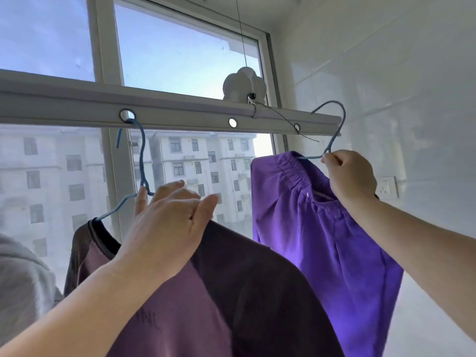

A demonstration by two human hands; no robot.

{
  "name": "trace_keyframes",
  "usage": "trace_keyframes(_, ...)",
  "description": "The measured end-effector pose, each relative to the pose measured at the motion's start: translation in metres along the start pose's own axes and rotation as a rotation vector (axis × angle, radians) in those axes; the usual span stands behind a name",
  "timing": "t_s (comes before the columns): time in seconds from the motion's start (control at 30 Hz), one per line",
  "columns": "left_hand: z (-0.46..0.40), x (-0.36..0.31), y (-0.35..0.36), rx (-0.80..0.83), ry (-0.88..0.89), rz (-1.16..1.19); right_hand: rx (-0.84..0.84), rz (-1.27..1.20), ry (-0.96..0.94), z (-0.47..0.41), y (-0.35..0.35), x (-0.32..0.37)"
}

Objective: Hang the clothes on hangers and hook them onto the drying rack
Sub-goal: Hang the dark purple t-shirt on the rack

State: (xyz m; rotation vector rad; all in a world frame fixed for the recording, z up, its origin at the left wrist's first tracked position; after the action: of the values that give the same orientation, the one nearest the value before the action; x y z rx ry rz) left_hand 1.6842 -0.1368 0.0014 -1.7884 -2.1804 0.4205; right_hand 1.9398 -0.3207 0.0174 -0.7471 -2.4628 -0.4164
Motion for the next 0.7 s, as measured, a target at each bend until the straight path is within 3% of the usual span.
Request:
trace_keyframes(0.13, -0.004, -0.003, 0.000, 0.012, -0.041, 0.037, 0.048, -0.149, -0.140, 0.021, 0.003, 0.044)
trace_keyframes(0.27, -0.005, -0.004, 0.000, 0.011, -0.033, 0.049, 0.192, -0.122, -0.233, 0.025, 0.027, 0.092)
trace_keyframes(0.57, -0.002, 0.009, -0.008, 0.031, -0.054, -0.003, 0.272, -0.001, -0.196, 0.044, 0.047, 0.102)
trace_keyframes(0.7, 0.000, 0.010, -0.009, 0.066, -0.046, -0.027, 0.418, -0.036, -0.219, 0.056, 0.051, 0.106)
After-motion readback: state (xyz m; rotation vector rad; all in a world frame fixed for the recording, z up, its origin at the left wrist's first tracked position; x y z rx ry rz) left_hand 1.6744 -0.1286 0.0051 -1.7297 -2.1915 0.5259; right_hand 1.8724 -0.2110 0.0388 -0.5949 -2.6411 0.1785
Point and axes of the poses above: each hand's wrist, its own z-axis away from the middle knuckle, its own y-axis out of the palm, x = y × z, the point moved 3 cm from there along -z, towards the middle knuckle, and after that the axes turned 15 degrees about -x, right-handed, at the moved point
